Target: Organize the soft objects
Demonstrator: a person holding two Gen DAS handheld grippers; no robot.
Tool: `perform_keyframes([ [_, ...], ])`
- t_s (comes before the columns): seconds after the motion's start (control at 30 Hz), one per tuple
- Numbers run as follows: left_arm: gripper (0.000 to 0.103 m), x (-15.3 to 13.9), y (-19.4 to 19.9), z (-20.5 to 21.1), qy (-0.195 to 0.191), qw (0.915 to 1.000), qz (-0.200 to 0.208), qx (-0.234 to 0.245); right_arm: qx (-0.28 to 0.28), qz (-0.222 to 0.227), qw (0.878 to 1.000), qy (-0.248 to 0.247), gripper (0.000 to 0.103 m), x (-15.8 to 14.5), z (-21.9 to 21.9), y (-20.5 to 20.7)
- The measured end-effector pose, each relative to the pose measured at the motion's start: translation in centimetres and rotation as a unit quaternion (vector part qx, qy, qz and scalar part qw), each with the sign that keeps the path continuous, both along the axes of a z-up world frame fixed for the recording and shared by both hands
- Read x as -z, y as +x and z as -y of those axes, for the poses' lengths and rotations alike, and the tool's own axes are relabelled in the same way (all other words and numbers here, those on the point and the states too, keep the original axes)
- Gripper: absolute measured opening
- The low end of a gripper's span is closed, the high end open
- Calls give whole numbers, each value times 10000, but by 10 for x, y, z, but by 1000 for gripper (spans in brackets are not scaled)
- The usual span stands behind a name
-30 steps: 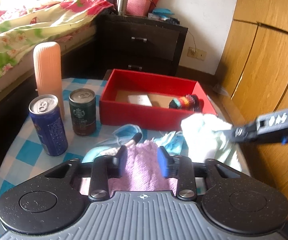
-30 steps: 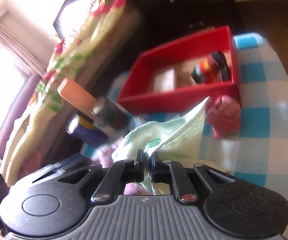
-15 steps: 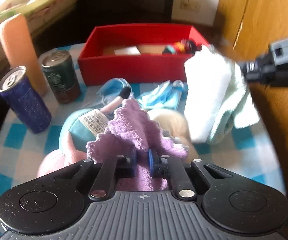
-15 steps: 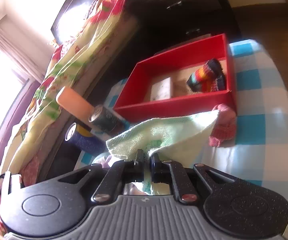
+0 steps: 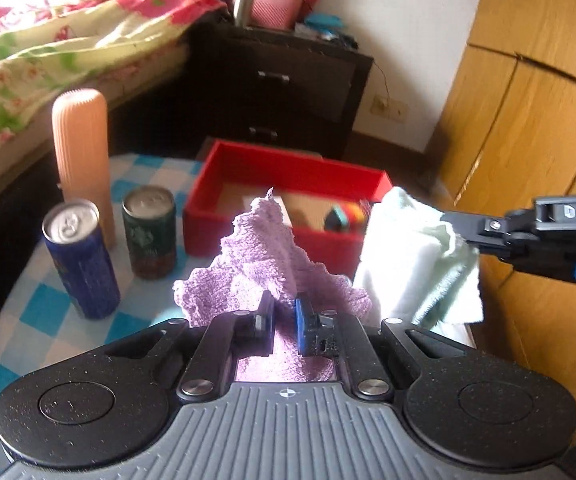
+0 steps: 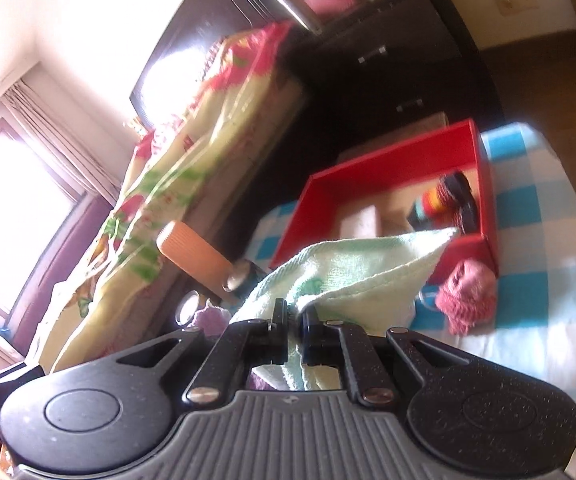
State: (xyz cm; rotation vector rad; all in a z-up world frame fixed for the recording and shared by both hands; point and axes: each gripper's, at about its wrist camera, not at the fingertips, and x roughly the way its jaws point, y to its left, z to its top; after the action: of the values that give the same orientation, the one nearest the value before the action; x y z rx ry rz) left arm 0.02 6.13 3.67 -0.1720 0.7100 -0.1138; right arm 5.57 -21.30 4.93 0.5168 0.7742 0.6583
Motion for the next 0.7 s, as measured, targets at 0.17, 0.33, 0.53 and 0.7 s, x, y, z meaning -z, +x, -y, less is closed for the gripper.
perform_keyframes([
  [0.17, 7, -11, 11, 1, -85, 9997, 195, -94, 107, 352, 9992, 153, 0, -20, 4, -3],
  [0.33, 7, -22, 26, 6, 1, 9989, 455, -116, 247, 759, 9967, 120, 0, -37, 3, -7],
  [0.53, 7, -29, 39, 6, -89, 9981, 590, -170, 331, 888, 9954, 103, 0, -43, 3, -4],
  [0.7, 7, -26, 40, 1, -110, 9980, 571, -234, 276, 967, 9941, -402, 0, -36, -7, -6],
])
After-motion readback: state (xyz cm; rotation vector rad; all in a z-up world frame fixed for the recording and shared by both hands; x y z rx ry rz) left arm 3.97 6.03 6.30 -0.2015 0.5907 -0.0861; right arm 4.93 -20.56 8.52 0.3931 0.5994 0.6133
